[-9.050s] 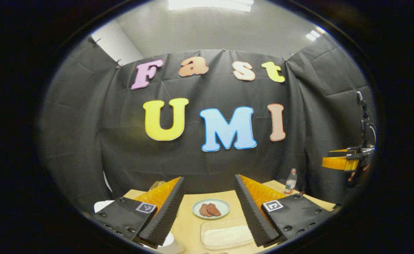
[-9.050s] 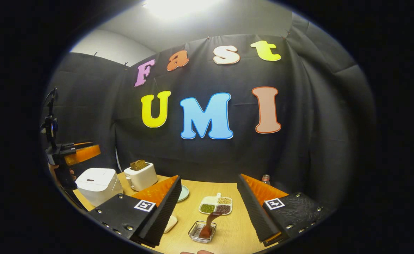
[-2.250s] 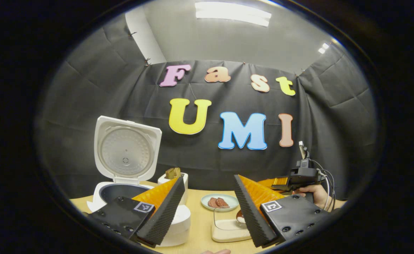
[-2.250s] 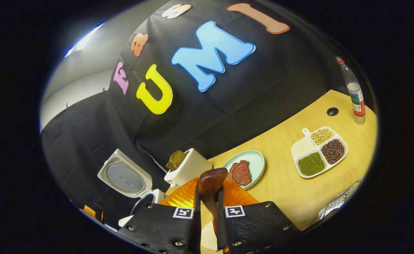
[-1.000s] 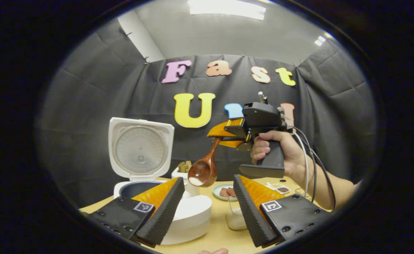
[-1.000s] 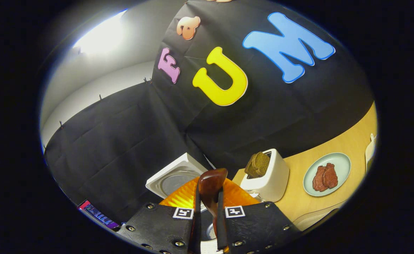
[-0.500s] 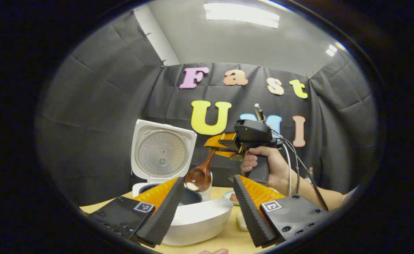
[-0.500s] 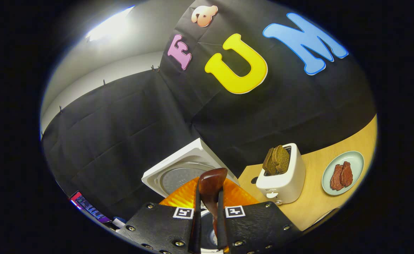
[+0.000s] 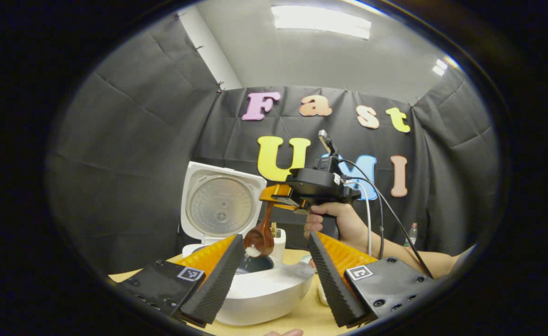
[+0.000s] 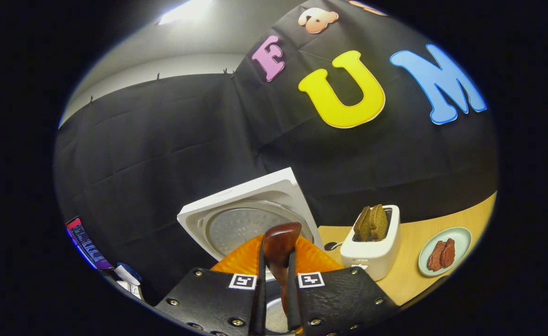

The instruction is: Close the left gripper, press the button to open the rice cooker; take a wooden spoon from the chopstick holder with the right hand, scoop a spoonful of rice and pour it into the rice cooker, then put the wooden spoon back into the chopstick holder.

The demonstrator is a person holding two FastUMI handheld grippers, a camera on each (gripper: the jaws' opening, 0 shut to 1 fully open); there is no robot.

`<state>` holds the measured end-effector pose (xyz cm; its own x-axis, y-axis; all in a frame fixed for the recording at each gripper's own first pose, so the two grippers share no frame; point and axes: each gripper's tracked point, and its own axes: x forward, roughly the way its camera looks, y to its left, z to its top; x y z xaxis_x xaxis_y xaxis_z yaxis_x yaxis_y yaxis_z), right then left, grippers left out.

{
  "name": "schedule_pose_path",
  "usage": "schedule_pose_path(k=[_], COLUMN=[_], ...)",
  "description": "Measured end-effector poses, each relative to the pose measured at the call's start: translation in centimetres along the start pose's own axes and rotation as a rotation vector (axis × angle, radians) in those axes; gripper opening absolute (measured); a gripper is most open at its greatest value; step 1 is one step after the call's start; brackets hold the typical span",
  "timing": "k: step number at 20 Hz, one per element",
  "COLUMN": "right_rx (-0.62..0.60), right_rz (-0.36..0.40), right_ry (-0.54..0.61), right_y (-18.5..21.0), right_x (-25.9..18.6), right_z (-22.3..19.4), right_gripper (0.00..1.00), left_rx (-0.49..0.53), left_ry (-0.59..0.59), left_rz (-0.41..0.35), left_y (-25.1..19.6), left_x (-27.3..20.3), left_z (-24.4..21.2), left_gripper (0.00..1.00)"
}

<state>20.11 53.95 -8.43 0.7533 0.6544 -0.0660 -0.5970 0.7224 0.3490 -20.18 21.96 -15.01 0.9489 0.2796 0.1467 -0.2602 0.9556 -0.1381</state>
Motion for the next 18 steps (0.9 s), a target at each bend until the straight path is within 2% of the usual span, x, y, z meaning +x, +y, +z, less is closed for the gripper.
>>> schedule_pose_path(k=[6,18], right_rx=[-0.088,-0.220], right_rz=[-0.020,-0.079], right_ry=[0.004,0.009], right_y=[0.6,1.4], right_x=[0.8,1.4], right_z=[-0.5,-0.4], right_gripper=[0.18,0.18], left_rx=[-0.011,-0.010], left_ry=[-0.004,-0.013], left_rz=[-0.029,-0.013], left_y=[-0.4,0.4], left_x=[0.1,-0.2], left_z=[-0.3,0.2], left_gripper=[0.96,0.96])
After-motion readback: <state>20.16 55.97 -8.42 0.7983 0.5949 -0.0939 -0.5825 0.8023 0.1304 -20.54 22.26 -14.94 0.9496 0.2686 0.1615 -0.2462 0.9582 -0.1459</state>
